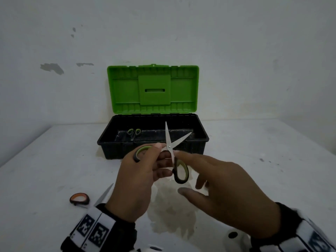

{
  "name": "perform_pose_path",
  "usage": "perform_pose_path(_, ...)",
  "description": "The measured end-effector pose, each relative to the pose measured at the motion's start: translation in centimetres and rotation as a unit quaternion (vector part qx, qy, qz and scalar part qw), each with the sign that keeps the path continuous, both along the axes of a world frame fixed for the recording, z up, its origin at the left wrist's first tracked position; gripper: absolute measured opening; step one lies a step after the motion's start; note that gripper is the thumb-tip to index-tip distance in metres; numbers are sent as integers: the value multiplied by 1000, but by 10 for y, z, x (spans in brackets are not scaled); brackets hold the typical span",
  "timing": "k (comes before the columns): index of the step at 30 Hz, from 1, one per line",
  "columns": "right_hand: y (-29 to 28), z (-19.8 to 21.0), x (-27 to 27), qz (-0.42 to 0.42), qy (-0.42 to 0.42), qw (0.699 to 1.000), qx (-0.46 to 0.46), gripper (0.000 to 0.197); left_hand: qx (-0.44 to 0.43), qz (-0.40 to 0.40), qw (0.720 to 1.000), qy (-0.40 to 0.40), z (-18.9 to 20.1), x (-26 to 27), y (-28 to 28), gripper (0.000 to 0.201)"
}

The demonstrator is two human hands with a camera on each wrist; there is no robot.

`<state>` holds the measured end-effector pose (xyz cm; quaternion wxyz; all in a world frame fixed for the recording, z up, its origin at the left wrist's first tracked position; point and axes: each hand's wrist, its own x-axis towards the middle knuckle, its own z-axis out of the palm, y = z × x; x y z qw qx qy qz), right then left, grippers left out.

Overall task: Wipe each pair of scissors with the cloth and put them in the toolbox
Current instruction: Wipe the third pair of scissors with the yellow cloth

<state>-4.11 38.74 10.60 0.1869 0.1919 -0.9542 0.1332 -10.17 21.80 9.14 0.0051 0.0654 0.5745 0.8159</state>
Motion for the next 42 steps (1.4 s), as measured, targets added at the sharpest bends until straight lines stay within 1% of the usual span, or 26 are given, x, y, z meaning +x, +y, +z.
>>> perform_pose_path(1,-1,-1,3,-18,-34,997,-68,62,4,-8,1000,8,-1,-1,-1,20)
perform_pose_path(2,-2,-2,4,-33,-69,986,-148,61,8,-18,1000,18,-1,-1,-1,21)
perform_pose_path(3,-3,-2,5,-44,-104,966,-231,56,8,-28,999,28,-2,-1,-1,22)
perform_pose_path(5,-8,0,4,-50,-170,918,-355,34,13,-47,998,41,-4,0,-1,22)
perform_pose_path(7,-12,1,3,-49,-198,874,-441,17,26,-55,998,31,-7,0,1,24)
perform_pose_path(8,-14,1,3,-48,-197,859,-469,13,41,-55,997,18,-8,0,1,24)
perform_pose_path(9,-14,1,2,-51,-192,853,-483,10,55,-55,997,4,-9,-1,1,24)
perform_pose_path(10,-15,0,1,-53,-183,855,-482,9,66,-58,996,-7,-10,-1,1,24)
perform_pose_path(14,-10,-4,0,-50,-161,905,-392,13,97,-82,991,-36,-12,-1,-2,21)
perform_pose_path(16,4,-6,-3,-67,-152,920,-354,15,104,-81,990,-43,-15,-3,-5,19)
perform_pose_path(17,14,-7,-6,-92,-141,933,-318,17,106,-80,990,-45,-16,-3,-7,20)
perform_pose_path(19,41,-10,-15,-153,-137,961,-185,24,108,-78,990,-42,-21,-4,-10,31)
perform_pose_path(20,54,-11,-19,-177,-152,966,-108,26,111,-71,990,-47,-23,-5,-11,32)
perform_pose_path(22,79,-17,-25,-207,-193,959,19,29,116,-58,990,-57,-29,-7,-13,25)
perform_pose_path(23,90,-21,-27,-211,-216,951,63,32,118,-54,990,-61,-31,-7,-12,21)
perform_pose_path(25,103,-28,-29,-203,-250,941,106,39,119,-47,989,-68,-35,-7,-11,16)
perform_pose_path(27,105,-34,-31,-212,-242,940,116,40,119,-44,989,-75,-39,-7,-9,18)
perform_pose_path(29,102,-40,-34,-226,-215,942,120,33,117,-41,989,-77,-41,-6,-7,22)
perform_pose_path(31,99,-44,-38,-228,-209,945,101,18,116,-43,989,-76,-42,-6,-5,25)
perform_pose_path(32,99,-44,-40,-227,-211,948,75,10,112,-43,990,-75,-42,-5,-5,25)
perform_pose_path(34,103,-43,-43,-224,-197,954,13,14,109,-41,990,-75,-43,-5,-3,24)
perform_pose_path(37,109,-40,-43,-206,-154,966,-31,21,101,-34,991,-75,-42,-3,-3,19)
perform_pose_path(40,108,-34,-38,-162,-82,978,-103,22,95,-36,992,-70,-39,-3,-4,19)
perform_pose_path(42,103,-28,-33,-135,-19,975,-175,24,92,-33,993,-62,-37,-4,-5,23)
